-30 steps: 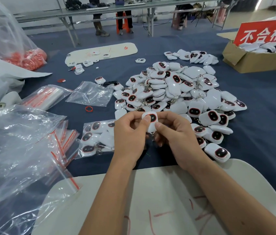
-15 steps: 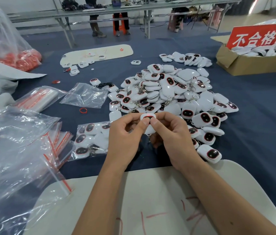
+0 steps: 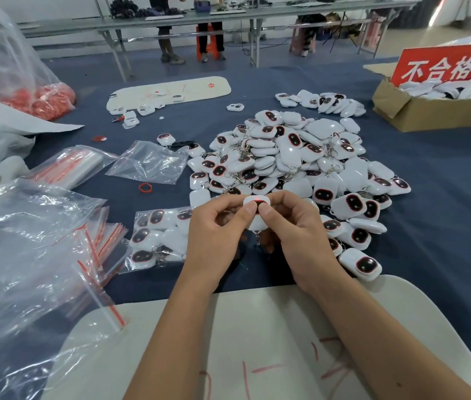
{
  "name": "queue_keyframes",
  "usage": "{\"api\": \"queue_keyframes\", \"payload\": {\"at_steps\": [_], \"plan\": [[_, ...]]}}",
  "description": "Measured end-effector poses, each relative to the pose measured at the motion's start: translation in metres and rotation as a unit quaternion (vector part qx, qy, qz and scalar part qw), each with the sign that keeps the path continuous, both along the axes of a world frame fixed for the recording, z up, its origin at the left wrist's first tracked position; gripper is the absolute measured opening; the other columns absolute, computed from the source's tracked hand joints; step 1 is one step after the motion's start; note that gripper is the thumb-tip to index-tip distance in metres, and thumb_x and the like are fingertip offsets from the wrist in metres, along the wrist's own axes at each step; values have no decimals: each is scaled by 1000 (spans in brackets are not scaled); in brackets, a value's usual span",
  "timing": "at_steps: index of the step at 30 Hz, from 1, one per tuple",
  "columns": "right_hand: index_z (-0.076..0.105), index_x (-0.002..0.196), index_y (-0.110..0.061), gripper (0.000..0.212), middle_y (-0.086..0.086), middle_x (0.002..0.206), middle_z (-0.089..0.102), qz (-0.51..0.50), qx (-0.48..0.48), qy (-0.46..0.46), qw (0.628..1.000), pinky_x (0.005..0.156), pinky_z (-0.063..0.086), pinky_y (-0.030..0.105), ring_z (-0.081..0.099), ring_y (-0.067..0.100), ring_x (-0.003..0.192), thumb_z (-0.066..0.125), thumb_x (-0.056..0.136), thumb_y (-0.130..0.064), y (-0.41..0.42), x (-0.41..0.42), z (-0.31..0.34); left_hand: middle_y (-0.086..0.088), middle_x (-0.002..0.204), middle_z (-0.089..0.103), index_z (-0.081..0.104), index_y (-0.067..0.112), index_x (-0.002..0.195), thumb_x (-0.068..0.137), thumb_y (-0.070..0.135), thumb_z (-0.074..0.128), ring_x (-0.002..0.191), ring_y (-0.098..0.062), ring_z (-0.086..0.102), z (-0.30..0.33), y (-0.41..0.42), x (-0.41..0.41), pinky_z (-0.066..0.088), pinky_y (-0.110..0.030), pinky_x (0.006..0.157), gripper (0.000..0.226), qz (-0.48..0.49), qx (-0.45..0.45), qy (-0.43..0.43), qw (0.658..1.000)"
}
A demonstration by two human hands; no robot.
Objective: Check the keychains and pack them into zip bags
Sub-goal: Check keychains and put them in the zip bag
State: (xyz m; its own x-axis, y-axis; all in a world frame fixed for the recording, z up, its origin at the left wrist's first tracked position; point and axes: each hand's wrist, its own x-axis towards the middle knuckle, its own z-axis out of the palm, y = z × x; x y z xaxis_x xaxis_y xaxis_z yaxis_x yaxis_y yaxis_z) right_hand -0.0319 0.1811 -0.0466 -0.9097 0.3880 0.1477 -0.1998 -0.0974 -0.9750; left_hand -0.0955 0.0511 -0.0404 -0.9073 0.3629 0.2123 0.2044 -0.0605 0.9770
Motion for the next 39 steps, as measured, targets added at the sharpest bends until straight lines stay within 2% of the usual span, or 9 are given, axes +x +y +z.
{"api": "queue_keyframes", "payload": {"at_steps": [4,8,13,18,25,28,30,33,39], "plan": [[69,90,-16,11,0,74,62,-19,16,-5,1000,49,45,23,53,15,53,66,97,-23,0,0,0,-10,87,76,81,22,96,93,11,75,71,-12,63,0,-1,-2,54,-22,59,13,-3,11,-23,1000],[73,95,-20,6,-1,76,68,-11,21,0,1000,54,49,23,57,12,58,68,97,-20,-1,0,-1,-2,84,78,81,21,97,94,8,72,66,-9,66,0,0,-3,57,-25,60,16,15,20,-34,999],[78,94,-25,14,-5,74,74,-15,75,-20,997,61,52,21,63,6,63,70,96,-13,-1,0,-3,0,87,80,80,20,95,94,5,72,74,-10,72,0,2,-3,58,-21,64,17,33,28,-40,998],[77,96,-21,16,-6,69,72,-5,74,-34,997,58,50,18,60,5,58,68,98,-8,0,0,-1,0,89,80,80,19,98,94,6,72,72,-9,71,-1,3,-3,57,-20,64,15,33,17,-44,998],[76,98,-16,10,4,71,70,-7,62,-30,998,58,51,27,58,13,60,68,99,-9,1,1,0,-2,87,79,80,18,98,94,10,74,69,-11,71,1,3,-2,58,-23,63,11,40,9,-29,999],[76,99,-11,8,2,66,65,-9,45,-13,999,54,48,25,54,12,55,68,99,-9,3,3,0,-2,81,77,79,16,97,91,17,78,64,-13,69,3,1,-1,58,-25,62,6,62,-2,6,998],[76,101,-11,9,-1,64,63,-17,30,-5,999,53,46,23,52,11,54,67,100,-9,4,3,0,2,80,74,78,19,93,90,24,79,69,-13,68,3,0,0,57,-26,67,6,125,-53,102,986],[75,100,-8,8,-1,64,60,-30,28,-7,999,52,45,24,49,11,53,67,100,-9,4,2,-1,6,86,65,73,17,91,86,24,82,76,-9,61,7,-1,3,48,-18,71,13,210,-150,234,937],[73,87,-11,12,-5,60,56,-90,62,-5,994,53,43,23,46,9,54,68,99,-11,5,1,-2,0,105,56,60,19,101,77,38,87,102,-21,48,8,3,5,42,-33,90,40,218,-360,192,887]]}}
